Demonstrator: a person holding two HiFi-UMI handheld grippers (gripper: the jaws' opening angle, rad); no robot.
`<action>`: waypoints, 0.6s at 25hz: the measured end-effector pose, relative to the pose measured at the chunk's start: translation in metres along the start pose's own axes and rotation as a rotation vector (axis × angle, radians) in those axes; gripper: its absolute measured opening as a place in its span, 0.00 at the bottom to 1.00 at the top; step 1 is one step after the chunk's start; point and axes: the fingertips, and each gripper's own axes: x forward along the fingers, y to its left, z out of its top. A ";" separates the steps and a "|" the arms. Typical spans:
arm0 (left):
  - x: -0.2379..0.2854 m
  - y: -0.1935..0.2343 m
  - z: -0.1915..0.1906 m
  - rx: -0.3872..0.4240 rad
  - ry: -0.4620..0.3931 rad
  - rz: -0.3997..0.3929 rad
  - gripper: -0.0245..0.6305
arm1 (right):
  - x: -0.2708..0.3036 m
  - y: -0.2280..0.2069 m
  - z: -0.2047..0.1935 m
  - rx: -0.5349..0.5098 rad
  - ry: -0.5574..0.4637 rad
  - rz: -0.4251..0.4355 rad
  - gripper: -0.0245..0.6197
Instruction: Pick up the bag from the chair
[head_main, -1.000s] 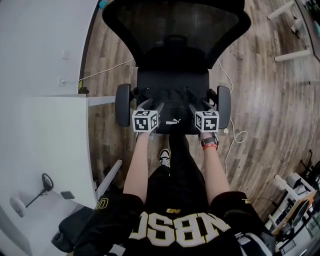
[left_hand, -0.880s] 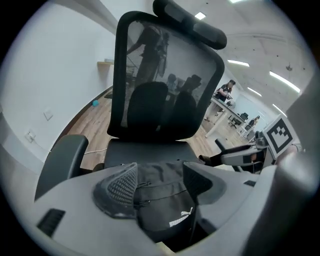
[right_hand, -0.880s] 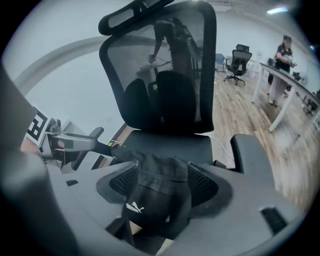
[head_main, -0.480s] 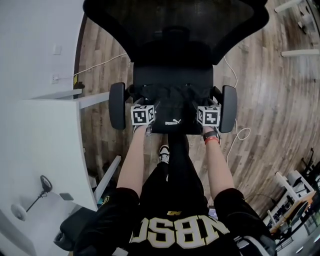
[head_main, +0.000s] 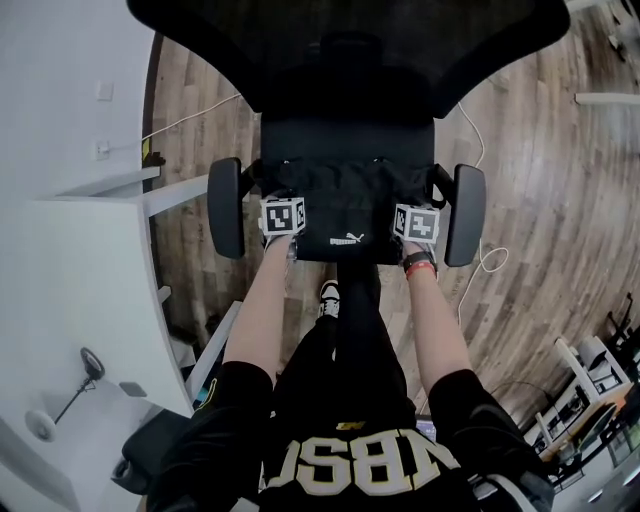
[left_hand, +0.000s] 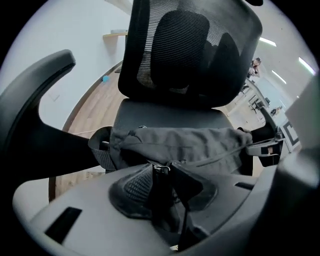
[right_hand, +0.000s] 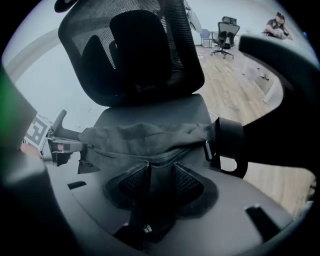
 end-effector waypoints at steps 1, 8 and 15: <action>0.000 0.001 -0.001 0.002 0.003 0.008 0.22 | 0.001 0.001 0.000 -0.006 0.003 0.005 0.27; -0.009 -0.011 0.008 -0.019 0.005 -0.043 0.14 | -0.010 0.008 0.007 -0.023 0.025 0.020 0.11; -0.033 -0.024 0.019 -0.025 -0.036 -0.033 0.13 | -0.033 0.014 0.017 0.017 0.004 0.009 0.10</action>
